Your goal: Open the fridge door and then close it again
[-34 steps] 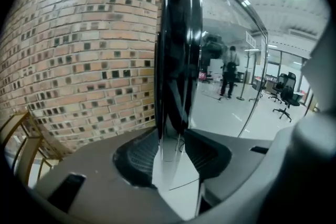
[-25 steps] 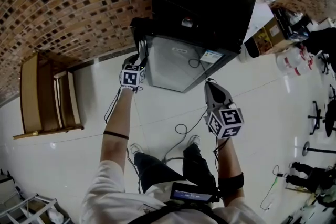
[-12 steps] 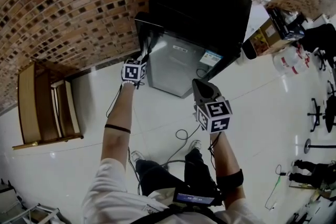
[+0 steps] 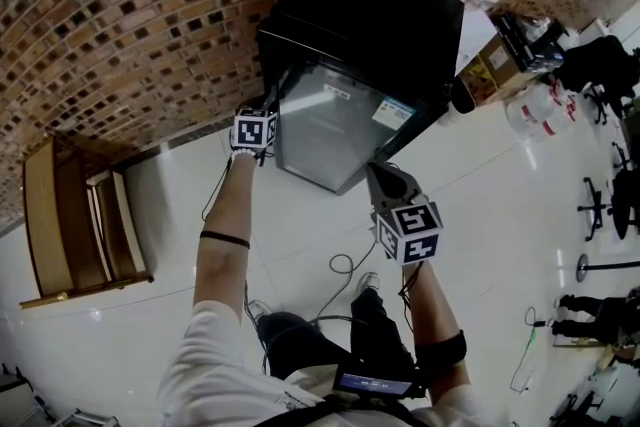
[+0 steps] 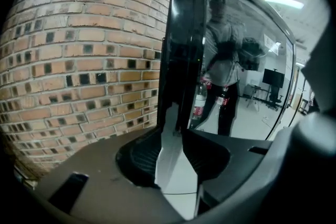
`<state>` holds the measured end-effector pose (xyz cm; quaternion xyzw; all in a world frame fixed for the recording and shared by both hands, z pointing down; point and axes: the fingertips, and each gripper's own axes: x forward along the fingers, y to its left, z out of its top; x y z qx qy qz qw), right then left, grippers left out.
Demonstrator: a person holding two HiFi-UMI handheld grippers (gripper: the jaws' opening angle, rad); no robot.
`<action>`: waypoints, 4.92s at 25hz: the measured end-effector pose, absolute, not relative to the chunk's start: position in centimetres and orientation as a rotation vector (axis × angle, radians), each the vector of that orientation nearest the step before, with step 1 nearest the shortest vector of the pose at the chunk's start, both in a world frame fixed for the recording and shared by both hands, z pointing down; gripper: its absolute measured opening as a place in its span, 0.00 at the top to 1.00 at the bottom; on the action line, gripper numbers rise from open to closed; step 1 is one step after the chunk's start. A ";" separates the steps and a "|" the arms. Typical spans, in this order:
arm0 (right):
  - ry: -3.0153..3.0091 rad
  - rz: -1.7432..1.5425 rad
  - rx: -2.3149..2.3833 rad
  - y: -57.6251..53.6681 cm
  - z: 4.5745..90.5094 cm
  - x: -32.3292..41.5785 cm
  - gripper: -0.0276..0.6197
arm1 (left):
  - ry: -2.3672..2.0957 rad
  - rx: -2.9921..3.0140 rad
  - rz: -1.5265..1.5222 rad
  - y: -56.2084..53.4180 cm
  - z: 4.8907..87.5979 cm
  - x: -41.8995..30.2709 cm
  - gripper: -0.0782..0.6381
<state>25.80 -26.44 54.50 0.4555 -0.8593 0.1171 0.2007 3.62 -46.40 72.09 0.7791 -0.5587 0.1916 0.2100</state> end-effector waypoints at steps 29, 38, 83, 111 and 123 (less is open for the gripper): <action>-2.631 0.437 1.008 -18.9 44.4 24.7 0.96 | -1.741 2.097 0.328 -11.8 49.1 8.1 0.89; -2.688 0.431 0.898 -12.4 44.9 23.1 0.96 | -1.803 2.033 0.158 -4.4 46.0 10.5 0.89; -2.596 0.569 1.033 -3.6 49.9 26.7 0.95 | -1.817 1.977 0.175 0.9 48.8 8.7 0.89; -2.573 0.563 1.006 -4.3 51.1 23.4 0.95 | -1.764 1.953 0.105 0.6 50.8 6.0 0.89; -2.490 0.695 1.167 -1.2 54.2 11.9 0.95 | -1.712 1.958 0.232 3.8 53.0 -10.7 0.89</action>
